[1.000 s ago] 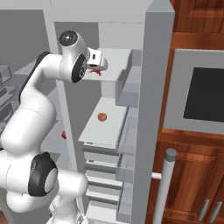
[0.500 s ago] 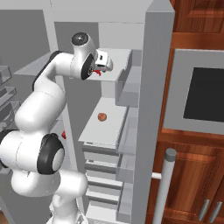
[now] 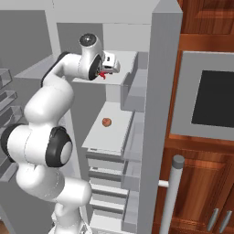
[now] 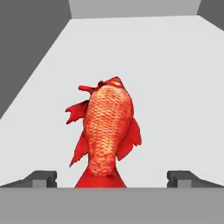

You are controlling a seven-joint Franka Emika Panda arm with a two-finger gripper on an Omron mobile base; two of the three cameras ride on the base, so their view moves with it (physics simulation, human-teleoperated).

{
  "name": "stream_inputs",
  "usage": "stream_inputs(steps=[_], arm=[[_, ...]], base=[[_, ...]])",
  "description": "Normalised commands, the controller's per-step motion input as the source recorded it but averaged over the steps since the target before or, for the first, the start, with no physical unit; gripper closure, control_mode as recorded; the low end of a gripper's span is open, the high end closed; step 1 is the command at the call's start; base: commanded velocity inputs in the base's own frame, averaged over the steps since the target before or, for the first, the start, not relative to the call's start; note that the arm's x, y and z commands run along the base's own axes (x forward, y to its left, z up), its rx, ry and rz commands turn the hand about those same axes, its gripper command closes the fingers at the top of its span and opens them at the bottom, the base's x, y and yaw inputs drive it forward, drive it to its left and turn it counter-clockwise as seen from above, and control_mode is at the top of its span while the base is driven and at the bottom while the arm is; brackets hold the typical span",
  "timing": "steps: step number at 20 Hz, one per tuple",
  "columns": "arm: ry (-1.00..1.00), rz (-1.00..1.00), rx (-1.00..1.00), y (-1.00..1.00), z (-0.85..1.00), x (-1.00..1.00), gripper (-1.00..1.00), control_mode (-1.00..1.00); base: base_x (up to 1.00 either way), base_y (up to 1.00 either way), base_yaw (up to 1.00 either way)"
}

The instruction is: There's a fish in the fridge that needs to be moved to the freezer for freezing. Pick up the fish from the fridge, place it on any shelf in the freezer, and close the fridge and freezer doors when done.

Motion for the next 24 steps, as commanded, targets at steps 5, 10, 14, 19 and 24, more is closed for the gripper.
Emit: stream_inputs(steps=[5,10,14,19,24], arm=[[0.0,0.0,0.0,0.0,-0.24,0.29,-1.0,-1.0],[0.0,0.0,0.0,0.0,-0.21,0.33,-1.0,-1.0],[0.02,0.0,0.0,0.0,-0.16,0.45,-1.0,-1.0],[0.0,0.0,0.0,0.0,-0.28,0.38,1.0,-1.0],[0.04,0.0,0.0,0.01,-0.68,0.1,1.0,-1.0]], base=[[0.0,0.0,0.0],[0.0,0.0,0.0],[0.0,0.0,0.0],[0.0,0.0,0.0],[0.0,0.0,0.0]])
